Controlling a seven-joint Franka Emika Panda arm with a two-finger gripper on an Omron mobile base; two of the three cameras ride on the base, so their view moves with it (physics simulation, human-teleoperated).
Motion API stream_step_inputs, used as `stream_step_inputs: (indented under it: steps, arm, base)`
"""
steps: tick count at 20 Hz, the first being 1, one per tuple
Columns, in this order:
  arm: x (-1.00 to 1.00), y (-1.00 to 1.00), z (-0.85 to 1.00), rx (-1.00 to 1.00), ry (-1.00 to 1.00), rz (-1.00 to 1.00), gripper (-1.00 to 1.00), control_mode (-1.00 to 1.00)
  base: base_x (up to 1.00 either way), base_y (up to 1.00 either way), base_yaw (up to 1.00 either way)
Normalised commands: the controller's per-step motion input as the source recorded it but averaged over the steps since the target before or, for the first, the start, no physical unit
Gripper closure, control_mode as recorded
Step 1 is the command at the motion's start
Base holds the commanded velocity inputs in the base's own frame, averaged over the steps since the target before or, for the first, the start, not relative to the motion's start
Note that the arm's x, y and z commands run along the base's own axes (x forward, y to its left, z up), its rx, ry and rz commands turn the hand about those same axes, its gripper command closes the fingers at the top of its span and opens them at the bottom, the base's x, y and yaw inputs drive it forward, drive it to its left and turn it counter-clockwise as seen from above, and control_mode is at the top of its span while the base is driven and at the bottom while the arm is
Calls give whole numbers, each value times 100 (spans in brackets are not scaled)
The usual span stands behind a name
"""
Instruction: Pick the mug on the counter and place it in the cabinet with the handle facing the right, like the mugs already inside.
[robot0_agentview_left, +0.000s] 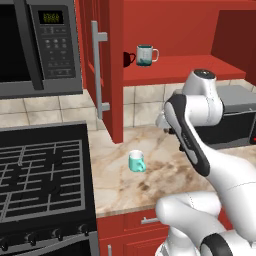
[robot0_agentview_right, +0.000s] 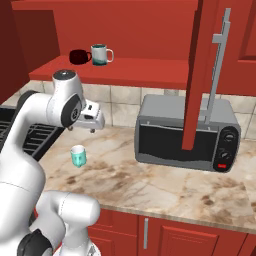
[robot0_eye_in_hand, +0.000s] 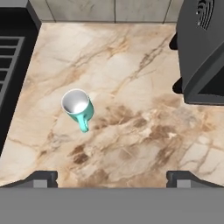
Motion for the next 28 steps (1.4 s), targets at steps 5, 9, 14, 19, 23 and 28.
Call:
stream_step_inputs:
  steps: [5, 9, 14, 19, 23, 28]
  arm:
    - [0, 22, -21, 1, -3, 0, -100, -100]
    - [0, 24, -27, 3, -1, 1, -100, -100]
    - [0, 19, -31, 5, 0, 2, -100, -100]
    - [0, 19, -32, 5, 0, 2, -100, -100]
    - [0, 19, -37, 4, 0, 2, -100, -100]
    - [0, 15, -39, 3, 0, 3, -100, -100]
  base:
    - [0, 0, 0]
    - [0, 0, 0]
    - [0, 0, 0]
    - [0, 0, 0]
    - [0, 0, 0]
    - [0, 0, 0]
